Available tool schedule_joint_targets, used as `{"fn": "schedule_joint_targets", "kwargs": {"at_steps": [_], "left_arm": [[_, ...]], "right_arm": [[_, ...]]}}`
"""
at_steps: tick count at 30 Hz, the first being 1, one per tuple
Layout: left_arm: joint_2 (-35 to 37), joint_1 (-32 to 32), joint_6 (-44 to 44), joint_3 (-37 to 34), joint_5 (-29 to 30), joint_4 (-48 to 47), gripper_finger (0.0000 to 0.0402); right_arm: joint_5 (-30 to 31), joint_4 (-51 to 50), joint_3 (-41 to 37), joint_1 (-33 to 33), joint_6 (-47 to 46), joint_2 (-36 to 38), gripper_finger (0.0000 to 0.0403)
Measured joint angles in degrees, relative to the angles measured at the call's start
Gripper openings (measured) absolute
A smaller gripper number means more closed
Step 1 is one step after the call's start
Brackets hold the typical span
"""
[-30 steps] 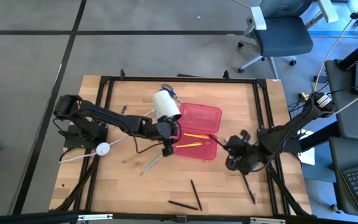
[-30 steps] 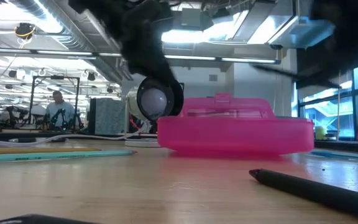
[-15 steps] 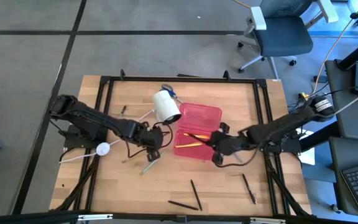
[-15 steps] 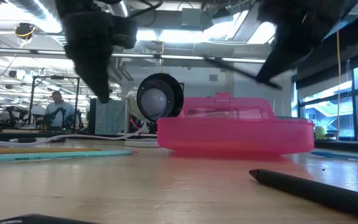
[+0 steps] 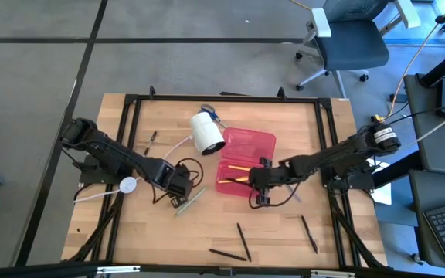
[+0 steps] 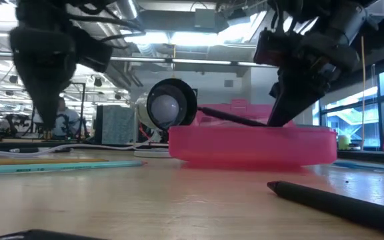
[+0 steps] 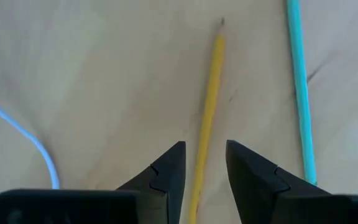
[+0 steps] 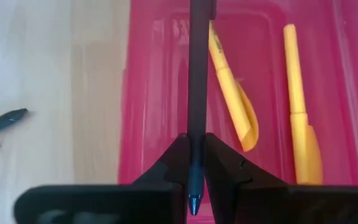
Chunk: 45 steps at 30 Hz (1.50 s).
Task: Pick & place school supplies into a supply box
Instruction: Put the black pen into the pink supply box
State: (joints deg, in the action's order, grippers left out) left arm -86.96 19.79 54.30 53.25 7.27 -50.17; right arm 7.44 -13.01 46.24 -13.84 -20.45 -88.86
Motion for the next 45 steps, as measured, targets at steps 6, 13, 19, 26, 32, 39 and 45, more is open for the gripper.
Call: {"fn": "schedule_joint_targets", "kwargs": {"at_steps": [6,13,19,26,32,39,45], "left_arm": [[0.0,2.1,4.4,-2.2,-1.4,-0.1,0.0109],[0.0,3.0,6.7,-2.3,-2.8,-1.1,0.0105],[0.0,3.6,6.6,-2.3,-5.2,-1.4,0.0104],[0.0,7.4,6.2,-2.3,-5.9,-1.4,0.0106],[0.0,11.3,7.3,-2.3,-5.6,-1.4,0.0105],[0.0,13.9,10.4,-2.3,-5.4,-1.5,0.0104],[0.0,14.8,10.5,-2.3,-4.1,-1.5,0.0106]], "right_arm": [[-1.6,0.0,0.0,0.6,0.0,-1.0,0.0039],[-1.6,-0.1,0.0,0.6,-0.3,-1.0,0.0039],[-1.5,-0.1,0.0,0.6,-0.4,-1.1,0.0039],[-1.5,-0.2,0.0,0.6,-1.8,-1.1,0.0039],[-1.5,0.0,0.0,0.6,-1.8,-1.8,0.0039],[-1.5,0.0,0.0,0.6,-1.7,-5.8,0.0042],[-1.5,0.0,0.0,0.6,-1.4,-7.9,0.0068]]}}
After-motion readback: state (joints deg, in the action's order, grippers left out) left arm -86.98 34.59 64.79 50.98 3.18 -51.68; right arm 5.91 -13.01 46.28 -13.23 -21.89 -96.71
